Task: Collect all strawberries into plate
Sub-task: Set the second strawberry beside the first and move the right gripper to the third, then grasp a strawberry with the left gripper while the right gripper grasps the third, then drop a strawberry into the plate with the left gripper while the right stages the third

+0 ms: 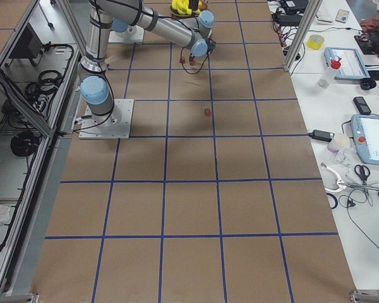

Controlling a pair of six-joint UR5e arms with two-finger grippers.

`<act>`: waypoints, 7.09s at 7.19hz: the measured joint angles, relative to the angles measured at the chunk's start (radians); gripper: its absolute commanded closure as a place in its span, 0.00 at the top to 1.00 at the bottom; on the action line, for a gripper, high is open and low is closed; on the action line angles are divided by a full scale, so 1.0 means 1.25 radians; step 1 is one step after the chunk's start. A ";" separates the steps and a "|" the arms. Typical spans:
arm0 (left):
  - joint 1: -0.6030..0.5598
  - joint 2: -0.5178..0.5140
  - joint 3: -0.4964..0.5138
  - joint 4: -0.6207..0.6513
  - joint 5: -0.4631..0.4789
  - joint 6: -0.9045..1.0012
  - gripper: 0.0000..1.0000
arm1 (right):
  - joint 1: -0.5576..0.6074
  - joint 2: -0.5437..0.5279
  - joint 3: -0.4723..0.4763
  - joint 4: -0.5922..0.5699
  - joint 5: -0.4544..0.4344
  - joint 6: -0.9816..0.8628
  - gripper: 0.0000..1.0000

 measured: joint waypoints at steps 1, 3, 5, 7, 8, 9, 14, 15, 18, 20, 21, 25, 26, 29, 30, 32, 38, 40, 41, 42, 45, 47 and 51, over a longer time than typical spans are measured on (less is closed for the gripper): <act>-0.003 0.000 -0.001 0.000 -0.001 -0.007 1.00 | -0.001 -0.009 -0.008 0.001 -0.005 0.003 0.97; -0.031 -0.001 -0.006 0.016 -0.023 -0.060 1.00 | -0.011 -0.036 -0.009 0.021 -0.114 -0.015 0.99; -0.101 -0.015 -0.042 0.131 -0.029 -0.156 1.00 | -0.076 -0.074 -0.007 0.093 -0.218 -0.109 0.98; -0.175 -0.041 -0.125 0.302 -0.025 -0.250 1.00 | -0.216 -0.130 0.002 0.183 -0.275 -0.257 0.97; -0.209 -0.063 -0.152 0.371 -0.023 -0.291 0.98 | -0.289 -0.150 0.017 0.210 -0.284 -0.335 0.97; -0.242 -0.090 -0.164 0.413 -0.022 -0.329 0.98 | -0.347 -0.158 0.036 0.214 -0.286 -0.409 0.97; -0.347 -0.184 -0.175 0.456 0.027 -0.395 0.91 | -0.405 -0.086 0.070 0.053 -0.339 -0.514 0.95; -0.352 -0.197 -0.176 0.457 0.014 -0.380 0.91 | -0.406 -0.071 0.072 0.032 -0.343 -0.515 0.93; -0.359 -0.211 -0.194 0.458 -0.016 -0.286 0.79 | -0.408 -0.050 0.095 0.018 -0.347 -0.517 0.77; -0.355 -0.216 -0.199 0.467 -0.020 -0.247 0.63 | -0.408 -0.048 0.105 0.018 -0.347 -0.516 0.75; -0.354 -0.220 -0.198 0.473 -0.020 -0.240 0.61 | -0.409 -0.048 0.107 0.017 -0.348 -0.516 0.53; -0.337 -0.224 -0.186 0.478 -0.019 -0.219 0.38 | -0.410 -0.048 0.108 0.017 -0.346 -0.515 0.00; -0.333 -0.225 -0.187 0.478 -0.018 -0.218 0.10 | -0.410 -0.051 0.106 0.017 -0.345 -0.515 0.00; -0.329 -0.222 -0.184 0.478 -0.017 -0.216 0.00 | -0.407 -0.089 0.078 0.040 -0.340 -0.507 0.00; -0.319 -0.211 -0.177 0.475 -0.011 -0.210 0.00 | -0.401 -0.104 0.072 0.053 -0.321 -0.498 0.00; -0.239 -0.174 -0.130 0.393 0.004 -0.185 0.00 | -0.365 -0.117 0.064 0.069 -0.260 -0.437 0.00; 0.098 -0.150 -0.081 0.293 0.012 0.144 0.00 | -0.091 -0.098 0.023 0.046 -0.052 -0.072 0.00; 0.108 -0.161 -0.095 0.286 0.013 0.160 0.99 | -0.028 -0.057 0.010 -0.010 -0.005 0.012 0.00; 0.108 -0.161 -0.103 0.283 0.012 0.164 1.00 | -0.006 -0.033 0.001 -0.031 0.007 0.037 0.00; 0.108 -0.162 -0.105 0.282 0.012 0.165 1.00 | 0.011 -0.011 -0.009 -0.040 0.014 0.051 0.00; 0.108 -0.161 -0.101 0.282 0.010 0.166 1.00 | 0.030 0.027 -0.026 -0.048 0.017 0.057 0.65; 0.109 -0.160 -0.100 0.285 0.007 0.172 1.00 | 0.031 0.032 -0.027 -0.051 0.017 0.053 0.76; 0.090 -0.148 -0.084 0.292 -0.037 0.164 1.00 | 0.018 -0.005 -0.036 -0.042 -0.018 0.020 0.99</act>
